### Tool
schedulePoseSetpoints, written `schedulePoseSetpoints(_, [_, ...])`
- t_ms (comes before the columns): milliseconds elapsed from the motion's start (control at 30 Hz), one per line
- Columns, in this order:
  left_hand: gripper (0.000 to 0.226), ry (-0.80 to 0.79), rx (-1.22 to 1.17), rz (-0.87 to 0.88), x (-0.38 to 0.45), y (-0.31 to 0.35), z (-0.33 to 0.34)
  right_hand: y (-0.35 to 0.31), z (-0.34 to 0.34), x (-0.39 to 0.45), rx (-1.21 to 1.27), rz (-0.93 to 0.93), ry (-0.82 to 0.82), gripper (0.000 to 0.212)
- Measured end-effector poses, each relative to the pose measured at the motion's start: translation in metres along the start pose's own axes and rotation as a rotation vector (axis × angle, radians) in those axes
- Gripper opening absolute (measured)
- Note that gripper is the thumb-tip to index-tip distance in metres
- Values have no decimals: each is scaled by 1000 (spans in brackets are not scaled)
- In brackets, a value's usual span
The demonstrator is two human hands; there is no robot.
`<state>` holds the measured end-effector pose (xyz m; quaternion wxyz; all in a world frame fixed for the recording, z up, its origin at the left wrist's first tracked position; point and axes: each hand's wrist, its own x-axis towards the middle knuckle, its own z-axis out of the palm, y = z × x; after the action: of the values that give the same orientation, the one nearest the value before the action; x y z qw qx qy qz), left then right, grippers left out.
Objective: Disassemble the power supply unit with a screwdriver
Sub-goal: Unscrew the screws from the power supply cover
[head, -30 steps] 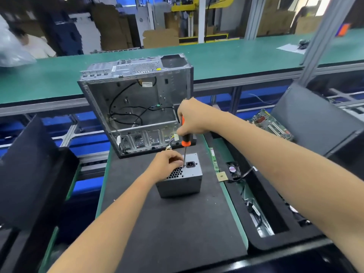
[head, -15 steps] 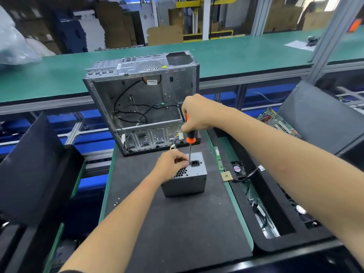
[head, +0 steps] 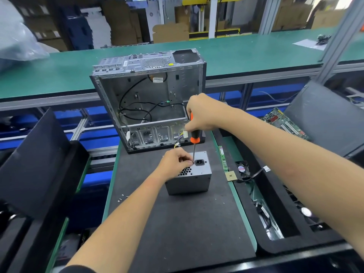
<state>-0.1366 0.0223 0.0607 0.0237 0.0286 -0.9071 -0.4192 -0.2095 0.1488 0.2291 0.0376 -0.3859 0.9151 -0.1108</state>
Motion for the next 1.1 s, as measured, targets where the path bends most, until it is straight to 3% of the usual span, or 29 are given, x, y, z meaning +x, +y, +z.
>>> schedulePoseSetpoints(67, [14, 6, -9, -7, 0, 0, 1, 3, -2, -2, 9, 21, 6, 26])
schedulePoseSetpoints(300, [4, 19, 15, -14, 2, 1, 1, 7, -5, -2, 36, 13, 7, 37])
schedulePoseSetpoints(567, [10, 24, 25, -12, 1, 0, 3, 2, -6, -4, -4, -17, -1, 31])
schedulePoseSetpoints(767, [15, 20, 2, -1, 1, 0, 4, -2, -10, -4, -125, -75, -148, 45])
schedulePoseSetpoints(867, [14, 21, -9, 18, 1, 0, 5, -8, -14, -7, -128, -14, -236, 57])
schedulePoseSetpoints(967, [13, 25, -16, 23, 1, 0, 6, -8, -14, -5, -118, -14, -285, 45])
schedulePoseSetpoints(1100, [14, 6, -1, 27, 1, 1, 5, -12, -20, -7, -246, -188, -366, 29])
